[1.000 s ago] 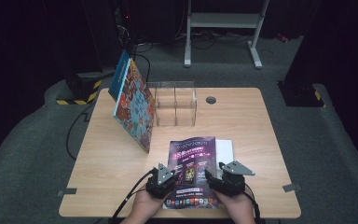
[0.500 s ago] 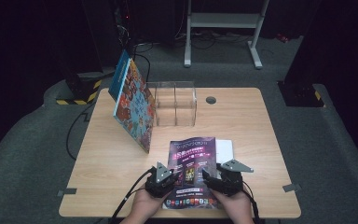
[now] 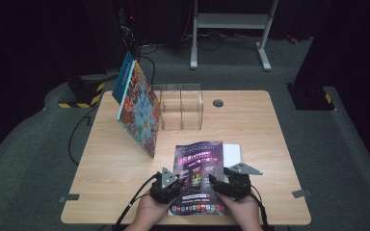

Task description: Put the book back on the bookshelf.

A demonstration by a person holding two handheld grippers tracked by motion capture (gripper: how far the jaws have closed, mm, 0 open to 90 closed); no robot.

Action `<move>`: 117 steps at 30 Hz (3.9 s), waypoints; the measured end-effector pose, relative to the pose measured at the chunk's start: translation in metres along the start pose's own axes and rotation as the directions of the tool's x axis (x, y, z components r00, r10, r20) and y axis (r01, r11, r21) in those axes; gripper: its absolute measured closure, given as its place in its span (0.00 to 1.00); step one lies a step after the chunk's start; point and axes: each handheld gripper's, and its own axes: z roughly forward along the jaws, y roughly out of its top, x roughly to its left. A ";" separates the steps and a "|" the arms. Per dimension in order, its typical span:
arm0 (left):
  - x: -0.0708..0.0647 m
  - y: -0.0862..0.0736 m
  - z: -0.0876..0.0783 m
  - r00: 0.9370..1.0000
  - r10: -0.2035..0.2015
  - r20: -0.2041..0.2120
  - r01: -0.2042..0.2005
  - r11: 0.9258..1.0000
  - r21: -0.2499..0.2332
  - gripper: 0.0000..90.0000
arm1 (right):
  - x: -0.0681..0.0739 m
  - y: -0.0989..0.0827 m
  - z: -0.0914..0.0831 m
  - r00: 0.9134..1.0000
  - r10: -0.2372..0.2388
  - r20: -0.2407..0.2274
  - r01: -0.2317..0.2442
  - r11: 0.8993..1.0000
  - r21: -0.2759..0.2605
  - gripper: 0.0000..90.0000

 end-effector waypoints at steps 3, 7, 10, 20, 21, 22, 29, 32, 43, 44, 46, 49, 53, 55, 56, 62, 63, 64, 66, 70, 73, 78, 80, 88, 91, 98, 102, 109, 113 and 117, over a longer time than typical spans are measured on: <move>0.000 0.000 0.000 1.000 0.002 -0.001 -0.002 1.000 0.000 0.77 | 0.000 0.001 0.001 1.000 0.004 -0.001 -0.004 1.000 0.000 0.33; 0.000 0.000 0.000 1.000 0.010 -0.001 -0.010 1.000 0.004 0.77 | 0.000 0.001 0.000 1.000 0.018 -0.002 -0.018 1.000 -0.002 0.35; -0.001 0.001 0.001 1.000 0.010 -0.002 -0.010 1.000 0.003 0.78 | -0.003 0.000 -0.002 1.000 0.022 -0.010 -0.022 1.000 -0.007 0.39; 0.008 0.005 0.007 1.000 0.011 -0.017 -0.011 1.000 0.010 0.78 | 0.005 -0.007 -0.011 1.000 -0.007 -0.023 0.006 1.000 -0.023 0.43; 0.008 0.005 0.007 1.000 0.010 -0.018 -0.010 1.000 0.010 0.78 | 0.005 -0.006 -0.012 1.000 0.002 -0.030 -0.003 1.000 -0.024 0.44; 0.007 0.005 0.007 1.000 0.013 -0.022 -0.013 1.000 0.007 0.79 | 0.003 -0.006 -0.012 0.999 0.008 -0.034 -0.009 1.000 -0.027 0.45; 0.007 0.005 0.007 1.000 0.019 -0.022 -0.019 1.000 0.007 0.81 | -0.005 0.004 -0.004 0.995 0.084 -0.053 -0.084 0.996 0.003 0.41; 0.007 0.005 0.007 1.000 0.015 -0.021 -0.015 1.000 0.006 0.81 | -0.005 0.004 -0.001 0.996 0.081 -0.036 -0.080 0.997 0.011 0.42; 0.006 0.005 0.007 0.999 0.023 -0.028 -0.023 1.000 0.007 0.81 | -0.003 0.007 0.004 0.995 0.094 -0.017 -0.094 0.996 0.006 0.39; 0.005 0.005 0.007 0.999 0.027 -0.031 -0.027 1.000 0.005 0.82 | -0.003 0.007 0.004 0.996 0.089 -0.015 -0.089 0.996 0.000 0.41; 0.005 0.005 0.007 0.999 0.029 -0.032 -0.029 1.000 0.007 0.82 | -0.004 0.007 0.002 0.997 0.080 -0.014 -0.080 0.997 -0.021 0.46; 0.005 0.005 0.006 0.999 0.029 -0.031 -0.029 1.000 0.008 0.82 | -0.003 0.007 -0.003 0.997 0.074 -0.018 -0.075 0.996 -0.046 0.53; 0.005 0.005 0.006 0.999 0.029 -0.034 -0.029 1.000 0.008 0.82 | 0.000 0.006 -0.009 0.999 0.037 -0.013 -0.038 0.996 -0.078 0.61; 0.005 0.005 0.006 0.999 0.029 -0.034 -0.028 1.000 0.008 0.82 | 0.001 0.006 -0.012 1.000 0.026 -0.013 -0.027 0.996 -0.086 0.65; 0.005 0.005 0.006 0.999 0.028 -0.034 -0.028 1.000 0.008 0.82 | 0.001 0.006 -0.013 0.999 0.028 -0.018 -0.029 0.996 -0.087 0.66; 0.006 0.004 0.006 0.999 0.025 -0.034 -0.025 1.000 0.010 0.82 | 0.000 0.006 -0.016 0.999 0.023 -0.035 -0.027 0.994 -0.107 0.73; 0.006 0.004 0.006 0.999 0.025 -0.033 -0.024 1.000 0.011 0.82 | 0.001 0.006 -0.017 0.999 0.021 -0.035 -0.025 0.994 -0.106 0.73; 0.006 0.004 0.006 0.999 0.023 -0.033 -0.023 1.000 0.012 0.82 | 0.002 0.006 -0.017 0.999 0.016 -0.034 -0.020 0.994 -0.110 0.74; 0.007 0.004 0.006 0.999 0.021 -0.032 -0.021 1.000 0.012 0.82 | 0.004 0.006 -0.019 0.999 0.015 -0.039 -0.019 0.993 -0.115 0.74; 0.007 0.004 0.006 0.999 0.020 -0.032 -0.019 1.000 0.013 0.82 | 0.008 0.005 -0.022 0.999 0.015 -0.050 -0.021 0.991 -0.129 0.75; 0.007 0.004 0.006 0.999 0.019 -0.033 -0.019 1.000 0.012 0.82 | 0.011 0.004 -0.023 0.998 0.015 -0.055 -0.023 0.991 -0.135 0.74; 0.007 0.004 0.006 0.999 0.020 -0.034 -0.019 1.000 0.013 0.82 | 0.012 0.004 -0.022 0.995 0.055 -0.077 -0.065 0.988 -0.137 0.67; 0.007 0.004 0.006 0.999 0.020 -0.037 -0.019 1.000 0.013 0.82 | 0.013 0.004 -0.021 0.995 0.062 -0.082 -0.073 0.987 -0.140 0.64; 0.007 0.004 0.005 0.999 0.020 -0.039 -0.019 1.000 0.013 0.83 | 0.014 0.004 -0.017 0.991 0.096 -0.097 -0.108 0.985 -0.131 0.62; 0.007 0.004 0.005 0.999 0.018 -0.039 -0.017 1.000 0.012 0.83 | 0.014 0.003 -0.017 0.990 0.094 -0.104 -0.107 0.987 -0.122 0.63; 0.007 0.004 0.005 0.999 0.018 -0.037 -0.018 1.000 0.012 0.83 | 0.011 0.005 -0.010 0.984 0.109 -0.144 -0.121 0.990 -0.077 0.59; 0.008 0.004 0.005 0.999 0.018 -0.036 -0.018 1.000 0.011 0.83 | 0.001 0.011 -0.009 0.986 0.111 -0.128 -0.122 0.989 -0.086 0.60; 0.007 0.004 0.005 0.999 0.020 -0.039 -0.019 1.000 0.010 0.83 | -0.005 0.016 0.000 0.989 0.083 -0.126 -0.090 0.994 -0.055 0.67; 0.008 0.004 0.005 0.999 0.020 -0.037 -0.020 1.000 0.009 0.83 | -0.005 0.017 -0.002 0.989 0.073 -0.126 -0.081 0.995 -0.059 0.71; 0.009 0.004 0.005 0.999 0.027 -0.029 -0.026 1.000 0.011 0.80 | -0.003 0.014 -0.007 0.990 0.067 -0.124 -0.075 0.995 -0.063 0.72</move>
